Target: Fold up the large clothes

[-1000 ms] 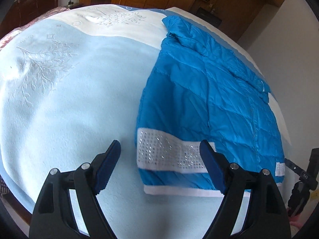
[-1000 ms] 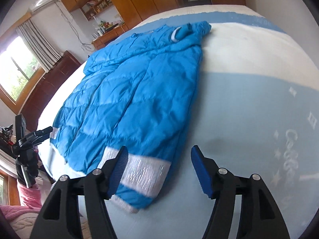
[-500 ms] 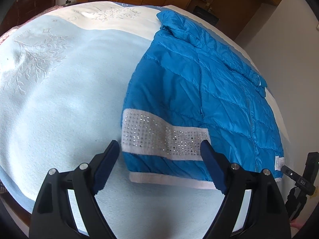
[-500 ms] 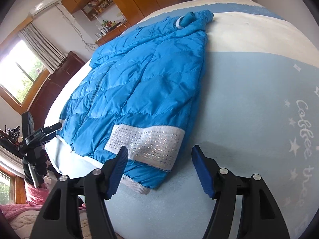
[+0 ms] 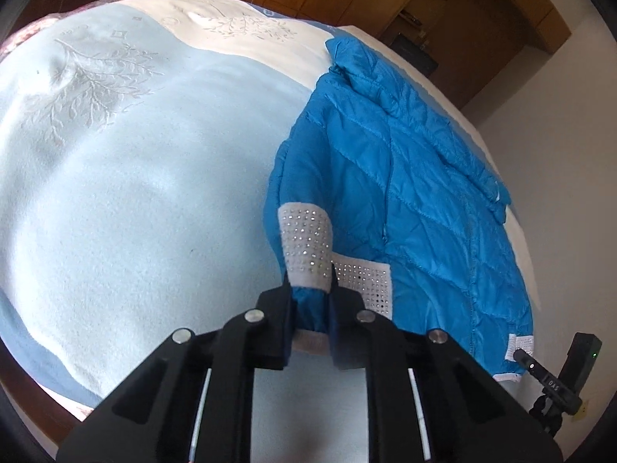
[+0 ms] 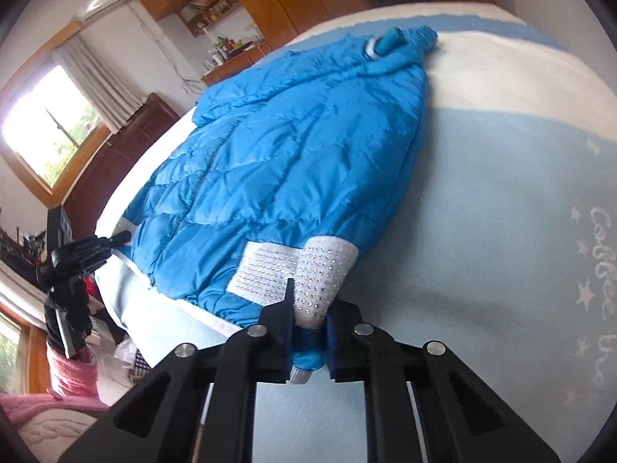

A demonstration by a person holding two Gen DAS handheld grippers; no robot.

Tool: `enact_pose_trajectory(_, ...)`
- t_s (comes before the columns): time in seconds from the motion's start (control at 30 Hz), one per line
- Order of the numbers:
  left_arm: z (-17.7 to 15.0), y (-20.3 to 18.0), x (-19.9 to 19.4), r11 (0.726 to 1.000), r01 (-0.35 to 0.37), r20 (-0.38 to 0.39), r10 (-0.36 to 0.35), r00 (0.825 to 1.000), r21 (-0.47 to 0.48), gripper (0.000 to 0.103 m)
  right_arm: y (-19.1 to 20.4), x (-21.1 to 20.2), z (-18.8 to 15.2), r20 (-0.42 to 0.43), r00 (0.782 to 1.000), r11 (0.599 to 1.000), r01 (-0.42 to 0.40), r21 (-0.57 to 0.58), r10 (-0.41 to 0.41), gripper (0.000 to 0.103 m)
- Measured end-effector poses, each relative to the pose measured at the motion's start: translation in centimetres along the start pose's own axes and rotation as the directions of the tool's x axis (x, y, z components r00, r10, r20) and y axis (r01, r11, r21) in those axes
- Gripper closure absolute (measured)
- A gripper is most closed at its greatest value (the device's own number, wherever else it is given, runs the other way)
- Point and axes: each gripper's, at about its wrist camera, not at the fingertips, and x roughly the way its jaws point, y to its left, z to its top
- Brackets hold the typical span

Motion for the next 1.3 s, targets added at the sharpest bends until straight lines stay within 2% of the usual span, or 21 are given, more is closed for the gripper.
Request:
enact_pose_trajectory(0.2,-0.6,0.1,-2.6,1.000,0.023,0.011,-0.023,1.000,0.021,0.091,0.1,-1.5,-1.4,-0.027,0.995,0.995,-0.099,-0.023,0.098,0.092)
enact_pose_trajectory(0.37,-0.7,0.4,-0.6,1.000,-0.009,-0.016,0.009,1.000,0.014,0.091,-1.1,-0.4,-1.3,-0.055,0.993,0.994,-0.106,0.011,0.106,0.092)
enact_pose_trajectory(0.5,1.1,-0.8,-2.6,0.997,0.078,0.046,-0.079,0.996,0.017,0.091,-1.2,-2.2,0.4,-0.020,0.985,0.985,-0.173,0.005,0.173,0.093)
enact_pose_trajectory(0.67,5.2,-4.7,-5.7,0.977,0.193,0.125,-0.203,0.971,0.086,0.091,-0.2,-5.4,5.2,0.041,0.973,0.974,-0.224,-0.042,0.225,0.093)
enact_pose_trajectory(0.8,10.6,-8.1,-5.2,0.960,0.245,0.154,-0.264,0.952,0.132,0.091,-0.4,-6.9,10.5,0.085,0.967,0.971,-0.237,-0.042,0.240,0.093)
enact_pose_trajectory(0.9,14.6,-9.6,-4.0,0.947,0.289,0.154,-0.309,0.938,0.139,0.091,-1.7,-7.0,14.0,0.092,0.961,0.965,-0.261,0.002,0.260,0.093)
enact_pose_trajectory(1.07,20.8,-12.6,-0.1,0.940,0.296,0.159,-0.322,0.933,0.168,0.091,-2.8,-5.7,20.7,0.096,0.966,0.969,-0.246,0.040,0.241,0.093)
enact_pose_trajectory(1.3,27.7,-15.4,7.9,0.945,0.279,0.126,-0.302,0.945,0.171,0.091,-5.9,-1.2,27.8,0.083,0.968,0.961,-0.244,0.128,0.235,0.093)
